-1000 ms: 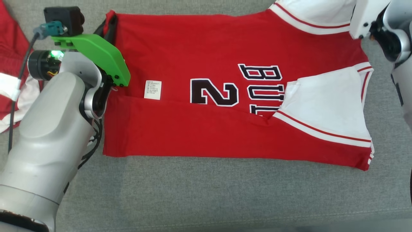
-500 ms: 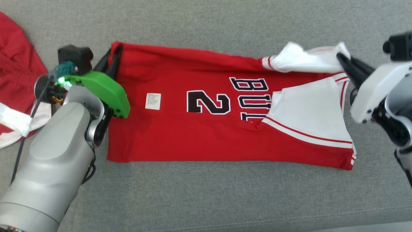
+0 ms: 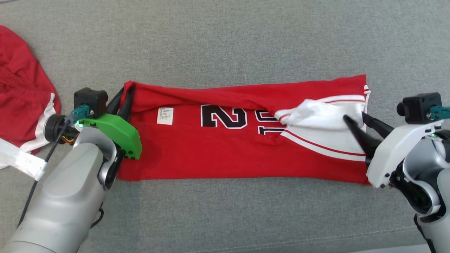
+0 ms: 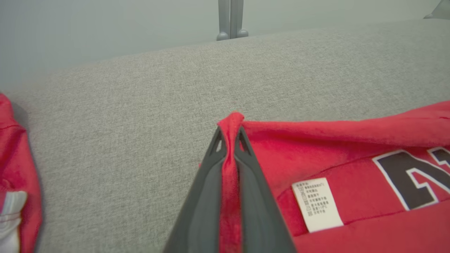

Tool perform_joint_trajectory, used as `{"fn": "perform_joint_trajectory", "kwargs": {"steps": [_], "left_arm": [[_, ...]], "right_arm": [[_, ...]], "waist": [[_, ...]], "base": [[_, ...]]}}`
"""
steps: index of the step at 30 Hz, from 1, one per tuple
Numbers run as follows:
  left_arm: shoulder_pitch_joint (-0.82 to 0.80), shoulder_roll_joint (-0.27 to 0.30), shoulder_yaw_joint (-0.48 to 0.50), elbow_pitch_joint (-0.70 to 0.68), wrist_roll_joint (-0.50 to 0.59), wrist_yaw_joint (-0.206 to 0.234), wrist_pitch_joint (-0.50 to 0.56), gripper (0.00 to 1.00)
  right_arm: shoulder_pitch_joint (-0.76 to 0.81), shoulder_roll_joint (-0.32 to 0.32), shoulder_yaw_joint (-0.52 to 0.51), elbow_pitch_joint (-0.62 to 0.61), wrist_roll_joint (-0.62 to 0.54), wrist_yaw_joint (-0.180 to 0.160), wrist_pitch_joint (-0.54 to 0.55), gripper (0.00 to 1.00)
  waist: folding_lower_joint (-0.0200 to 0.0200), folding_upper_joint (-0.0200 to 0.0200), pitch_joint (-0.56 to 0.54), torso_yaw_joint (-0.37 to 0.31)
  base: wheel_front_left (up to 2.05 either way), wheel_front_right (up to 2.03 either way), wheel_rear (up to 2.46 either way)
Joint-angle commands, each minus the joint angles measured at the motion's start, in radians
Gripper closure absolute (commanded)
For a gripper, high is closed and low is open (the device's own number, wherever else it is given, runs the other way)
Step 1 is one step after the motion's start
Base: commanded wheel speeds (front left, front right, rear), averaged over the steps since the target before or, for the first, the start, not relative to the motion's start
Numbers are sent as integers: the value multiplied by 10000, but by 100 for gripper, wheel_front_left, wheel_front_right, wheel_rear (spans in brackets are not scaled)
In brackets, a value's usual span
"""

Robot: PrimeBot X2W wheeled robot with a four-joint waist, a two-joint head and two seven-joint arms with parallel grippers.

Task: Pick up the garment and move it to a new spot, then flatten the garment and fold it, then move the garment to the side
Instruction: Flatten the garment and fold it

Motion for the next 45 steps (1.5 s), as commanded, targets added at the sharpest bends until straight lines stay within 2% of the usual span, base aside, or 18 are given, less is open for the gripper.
{"fn": "perform_joint_trajectory", "kwargs": {"steps": [1,5,9,13,17,23,28,31,45], "left_arm": [[205,-8,83,13,76,96,-82,0],[709,-93,459,-243,23,247,-177,0],[1723,-187,1841,-1625,210,504,-167,0],[2865,-461,3160,-3056,720,535,-171,0],[4326,-1113,4773,-4616,1745,320,-171,0],[5634,-2179,6210,-5813,3079,-357,-172,0],[6130,-2605,6800,-6067,3683,-687,-173,0],[6333,-2712,7088,-6131,4049,-753,-173,0],[6042,-2779,7315,-5865,4316,-901,-174,0]], "right_arm": [[249,17,31,-150,-50,0,100,0],[778,-54,79,-581,48,0,469,0],[1264,106,-414,-1128,-144,2,571,0],[1541,501,-1082,-1456,-443,2,421,0],[1636,1165,-1959,-1292,-991,2,314,0],[1148,2262,-3182,-236,-1770,2,55,0],[728,2782,-3851,964,-2087,0,92,0],[386,2979,-4051,1849,-2338,2,539,0],[-1113,3247,-4790,4444,-3172,2,930,0]], "waist": [[0,0,-67,59],[0,0,-275,172],[0,0,-532,313],[0,0,-806,425],[0,0,-1132,487],[0,0,-1395,594],[0,0,-1434,721],[0,0,-1433,773],[0,0,-1219,1185]], "base": [[0,0,0],[0,0,0],[0,0,0],[0,0,0],[0,0,0],[0,0,0],[0,0,0],[0,0,0],[0,0,0]]}}
